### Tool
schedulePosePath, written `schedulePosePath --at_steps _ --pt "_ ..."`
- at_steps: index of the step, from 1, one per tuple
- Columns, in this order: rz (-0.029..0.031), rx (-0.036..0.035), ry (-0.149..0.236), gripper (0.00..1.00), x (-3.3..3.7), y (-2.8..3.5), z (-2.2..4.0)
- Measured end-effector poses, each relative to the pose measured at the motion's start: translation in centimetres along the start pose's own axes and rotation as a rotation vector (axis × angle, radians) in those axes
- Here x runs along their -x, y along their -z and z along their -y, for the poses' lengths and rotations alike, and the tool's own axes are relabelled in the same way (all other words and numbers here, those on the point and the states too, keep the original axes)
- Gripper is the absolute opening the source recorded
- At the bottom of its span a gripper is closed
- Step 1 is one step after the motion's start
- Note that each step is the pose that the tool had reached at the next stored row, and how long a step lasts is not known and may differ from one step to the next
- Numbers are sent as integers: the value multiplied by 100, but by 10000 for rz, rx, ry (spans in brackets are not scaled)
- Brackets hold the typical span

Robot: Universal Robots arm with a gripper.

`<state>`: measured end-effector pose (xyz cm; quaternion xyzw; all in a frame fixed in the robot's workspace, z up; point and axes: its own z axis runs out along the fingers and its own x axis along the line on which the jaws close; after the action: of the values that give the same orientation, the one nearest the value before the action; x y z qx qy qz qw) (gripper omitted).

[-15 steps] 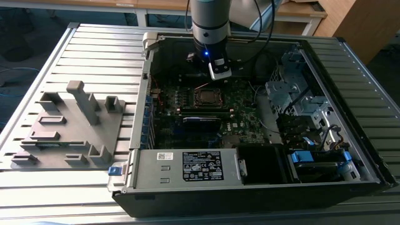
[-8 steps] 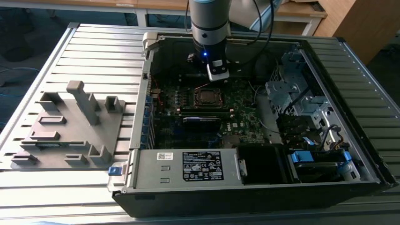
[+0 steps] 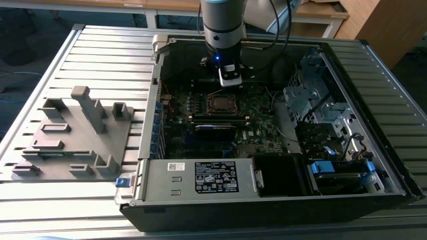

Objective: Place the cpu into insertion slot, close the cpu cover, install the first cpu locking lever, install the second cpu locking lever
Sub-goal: 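Install the first cpu locking lever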

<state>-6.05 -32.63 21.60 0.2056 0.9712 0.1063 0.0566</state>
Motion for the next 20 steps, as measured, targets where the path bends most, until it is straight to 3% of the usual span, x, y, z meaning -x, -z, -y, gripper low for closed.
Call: schedulePosePath --at_steps 20 --pt "101 -23 -410 11 -26 -46 -16"
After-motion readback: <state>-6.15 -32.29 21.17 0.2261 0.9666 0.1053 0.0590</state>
